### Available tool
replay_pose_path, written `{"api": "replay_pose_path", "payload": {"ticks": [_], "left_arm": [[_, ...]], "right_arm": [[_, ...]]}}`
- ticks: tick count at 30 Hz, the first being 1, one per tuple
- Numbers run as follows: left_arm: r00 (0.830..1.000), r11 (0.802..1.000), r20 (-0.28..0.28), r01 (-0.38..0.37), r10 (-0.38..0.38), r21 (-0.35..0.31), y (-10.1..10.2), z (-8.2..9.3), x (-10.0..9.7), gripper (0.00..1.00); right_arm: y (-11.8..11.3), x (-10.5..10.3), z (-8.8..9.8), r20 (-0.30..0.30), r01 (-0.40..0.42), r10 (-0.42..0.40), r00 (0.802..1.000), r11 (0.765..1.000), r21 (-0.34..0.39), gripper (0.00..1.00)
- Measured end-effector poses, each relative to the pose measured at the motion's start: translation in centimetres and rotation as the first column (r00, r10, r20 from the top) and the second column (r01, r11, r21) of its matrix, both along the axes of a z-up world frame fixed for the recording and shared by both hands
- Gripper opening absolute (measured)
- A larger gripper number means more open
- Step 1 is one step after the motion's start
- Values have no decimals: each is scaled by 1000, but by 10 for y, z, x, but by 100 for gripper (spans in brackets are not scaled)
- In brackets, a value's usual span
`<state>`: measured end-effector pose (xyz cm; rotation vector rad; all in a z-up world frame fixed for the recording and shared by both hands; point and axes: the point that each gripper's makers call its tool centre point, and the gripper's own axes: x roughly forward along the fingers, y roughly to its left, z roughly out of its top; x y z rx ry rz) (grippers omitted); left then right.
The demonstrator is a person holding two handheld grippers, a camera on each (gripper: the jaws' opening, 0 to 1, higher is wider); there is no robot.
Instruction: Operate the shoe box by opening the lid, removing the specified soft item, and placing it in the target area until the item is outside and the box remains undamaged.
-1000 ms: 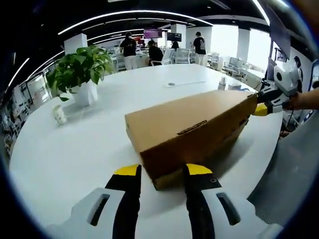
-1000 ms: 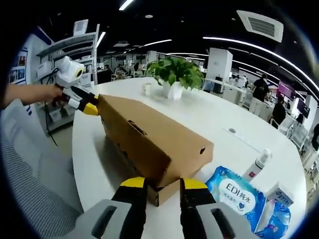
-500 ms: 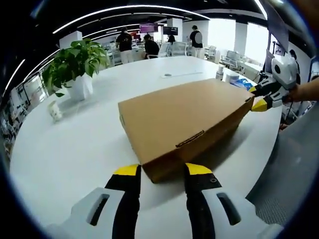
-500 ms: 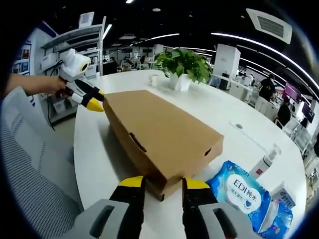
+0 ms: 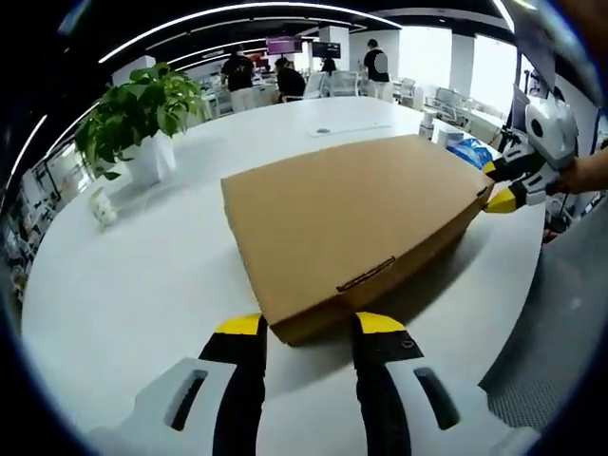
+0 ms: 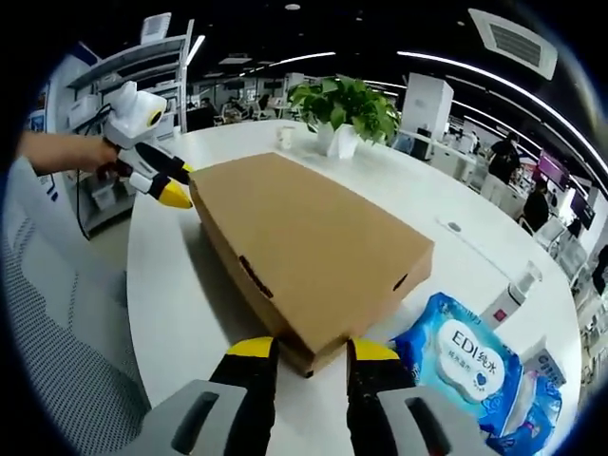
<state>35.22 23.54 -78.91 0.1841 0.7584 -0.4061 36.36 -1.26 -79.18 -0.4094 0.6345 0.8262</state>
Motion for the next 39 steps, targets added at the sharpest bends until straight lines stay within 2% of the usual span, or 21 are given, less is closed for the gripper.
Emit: {"api": "replay_pose_path", "payload": {"ticks": [3,21,27,34,39], "left_arm": [[1000,1000,-4,-2,2,8,2,0,8,33],[1000,1000,-28,-4,4,-12,-6,2,61,33],[999,1000,-31,5,-6,-6,-7,2,75,34],[999,1000,-43,-11,10,-23,-8,-1,75,34],[999,999,-37,-24,23,-40,-7,-1,68,35]], "right_arm": [[-1,8,-1,-6,7,-7,1000,1000,1,26],[-5,65,-4,-6,52,-52,999,998,-23,28],[-6,74,-9,-20,74,-74,997,997,-33,28],[-8,76,-14,-40,86,-88,995,996,-36,27],[-9,73,-6,-25,80,-80,996,997,-25,30]]}}
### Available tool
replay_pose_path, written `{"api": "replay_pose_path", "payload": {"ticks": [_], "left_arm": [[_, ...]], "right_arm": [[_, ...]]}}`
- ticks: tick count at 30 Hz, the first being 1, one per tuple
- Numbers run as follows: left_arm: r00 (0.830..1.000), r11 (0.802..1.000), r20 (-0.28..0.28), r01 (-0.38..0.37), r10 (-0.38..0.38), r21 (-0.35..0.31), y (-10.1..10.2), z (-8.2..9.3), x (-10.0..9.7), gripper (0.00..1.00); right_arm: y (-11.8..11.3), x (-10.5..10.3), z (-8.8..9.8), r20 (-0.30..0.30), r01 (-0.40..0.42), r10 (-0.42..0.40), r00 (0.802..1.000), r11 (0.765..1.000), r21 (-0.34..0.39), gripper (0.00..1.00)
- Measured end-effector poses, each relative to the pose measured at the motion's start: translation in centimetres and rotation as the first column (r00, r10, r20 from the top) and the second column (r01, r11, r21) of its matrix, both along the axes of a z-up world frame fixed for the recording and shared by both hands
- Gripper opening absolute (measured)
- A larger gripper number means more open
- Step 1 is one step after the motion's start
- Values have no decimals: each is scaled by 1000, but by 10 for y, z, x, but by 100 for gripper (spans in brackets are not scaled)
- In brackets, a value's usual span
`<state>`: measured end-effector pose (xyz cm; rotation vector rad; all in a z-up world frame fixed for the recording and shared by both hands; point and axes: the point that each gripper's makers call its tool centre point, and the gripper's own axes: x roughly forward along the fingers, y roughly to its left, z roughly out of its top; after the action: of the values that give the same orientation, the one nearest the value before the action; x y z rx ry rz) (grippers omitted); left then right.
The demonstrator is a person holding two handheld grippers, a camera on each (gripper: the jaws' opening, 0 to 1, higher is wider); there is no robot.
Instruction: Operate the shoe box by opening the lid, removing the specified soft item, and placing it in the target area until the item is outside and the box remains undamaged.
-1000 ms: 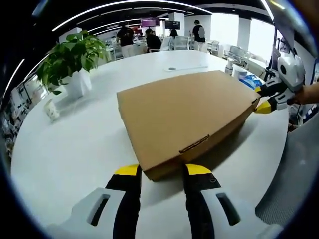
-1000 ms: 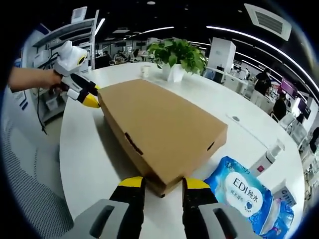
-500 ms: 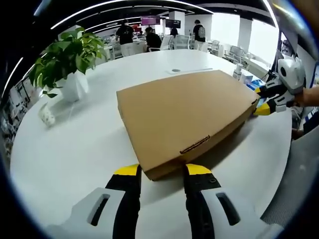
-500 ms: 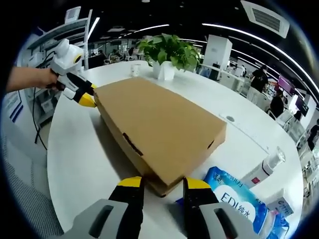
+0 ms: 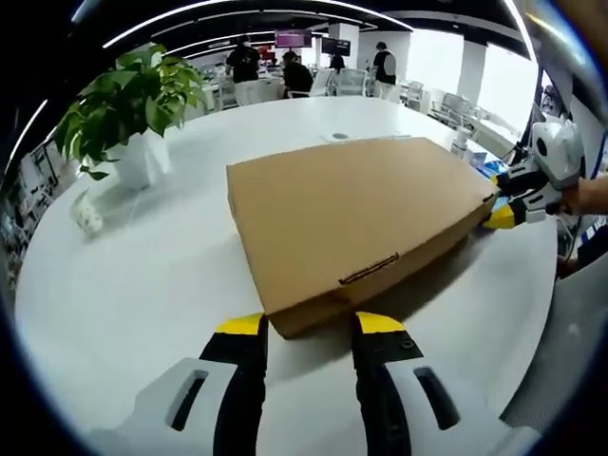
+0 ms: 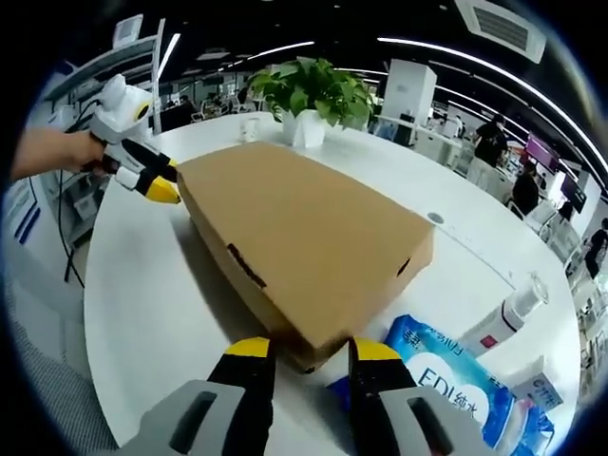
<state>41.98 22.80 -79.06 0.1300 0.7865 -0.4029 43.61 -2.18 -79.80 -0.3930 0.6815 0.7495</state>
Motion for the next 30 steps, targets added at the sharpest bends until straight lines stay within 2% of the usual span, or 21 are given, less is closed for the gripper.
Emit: {"api": "replay_pose_path", "payload": {"ticks": [2,4,8,10,15,19,24,28,30], "left_arm": [[1000,1000,0,1,-1,0,0,0,-4,36],[1000,1000,5,-2,2,4,1,1,-9,37],[1000,1000,5,-16,16,-24,2,10,-19,42],[1000,1000,20,-20,20,-23,3,16,-25,43],[998,999,46,-29,30,-23,3,32,-40,47],[996,998,78,-43,46,-41,-1,47,-55,51],[994,999,100,-30,34,-41,-10,60,-79,58],[992,998,123,-27,34,-64,-19,73,-94,60],[989,999,144,-11,17,-46,-24,79,-101,63]], "right_arm": [[-1,0,6,4,14,-14,1000,1000,24,32],[-4,-3,11,17,9,-9,1000,1000,18,34],[-13,-8,23,31,22,-23,999,999,36,40],[-21,-11,29,30,54,-56,998,997,63,42],[-45,-24,43,40,86,-90,995,993,75,47],[-71,-38,57,71,103,-108,992,993,61,53],[-110,-54,75,81,188,-194,978,979,83,61],[-136,-68,85,107,207,-214,971,976,73,65],[-149,-77,91,121,226,-233,965,972,68,68]]}}
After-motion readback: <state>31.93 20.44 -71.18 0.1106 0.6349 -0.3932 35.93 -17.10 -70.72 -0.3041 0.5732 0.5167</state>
